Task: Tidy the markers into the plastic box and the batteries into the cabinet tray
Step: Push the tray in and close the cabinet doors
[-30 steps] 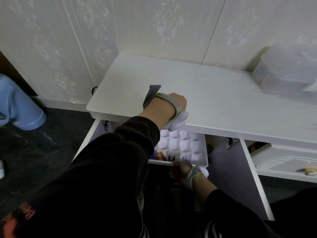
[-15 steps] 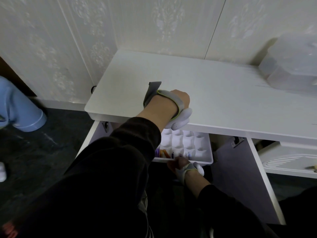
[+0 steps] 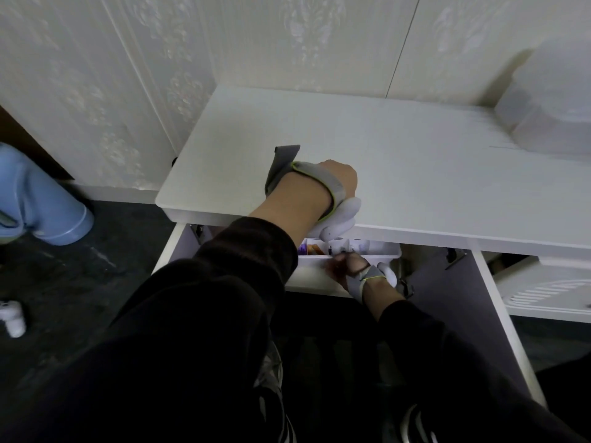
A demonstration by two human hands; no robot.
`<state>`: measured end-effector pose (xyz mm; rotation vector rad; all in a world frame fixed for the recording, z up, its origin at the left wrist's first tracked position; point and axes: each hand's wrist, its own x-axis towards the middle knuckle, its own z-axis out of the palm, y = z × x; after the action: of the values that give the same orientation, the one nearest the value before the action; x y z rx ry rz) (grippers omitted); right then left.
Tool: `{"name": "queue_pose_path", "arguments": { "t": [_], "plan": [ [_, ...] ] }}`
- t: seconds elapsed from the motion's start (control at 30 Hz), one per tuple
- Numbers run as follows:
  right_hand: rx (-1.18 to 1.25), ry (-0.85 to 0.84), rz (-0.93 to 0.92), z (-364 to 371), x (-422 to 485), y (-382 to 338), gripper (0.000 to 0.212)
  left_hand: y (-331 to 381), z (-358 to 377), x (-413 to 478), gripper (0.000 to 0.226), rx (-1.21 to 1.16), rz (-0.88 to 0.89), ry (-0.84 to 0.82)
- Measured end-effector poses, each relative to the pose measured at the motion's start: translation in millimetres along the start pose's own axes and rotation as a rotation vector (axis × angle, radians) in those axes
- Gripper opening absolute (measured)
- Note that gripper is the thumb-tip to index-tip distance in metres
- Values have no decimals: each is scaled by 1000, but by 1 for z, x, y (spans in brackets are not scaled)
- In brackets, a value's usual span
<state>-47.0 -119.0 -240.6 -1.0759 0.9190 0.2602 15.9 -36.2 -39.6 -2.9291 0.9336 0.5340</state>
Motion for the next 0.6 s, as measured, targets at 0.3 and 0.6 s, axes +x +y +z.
{"name": "queue_pose_path", "arguments": {
  "t": [0.3,0.6],
  "plan": [
    [-262,35,-21,-4,-33,1,21,0,5,-20,32,-73,-17,-41],
    [-782,183,-158,-41,-131,-28,38,-11,17,-85,19,-54,-114,-123]
  ]
}}
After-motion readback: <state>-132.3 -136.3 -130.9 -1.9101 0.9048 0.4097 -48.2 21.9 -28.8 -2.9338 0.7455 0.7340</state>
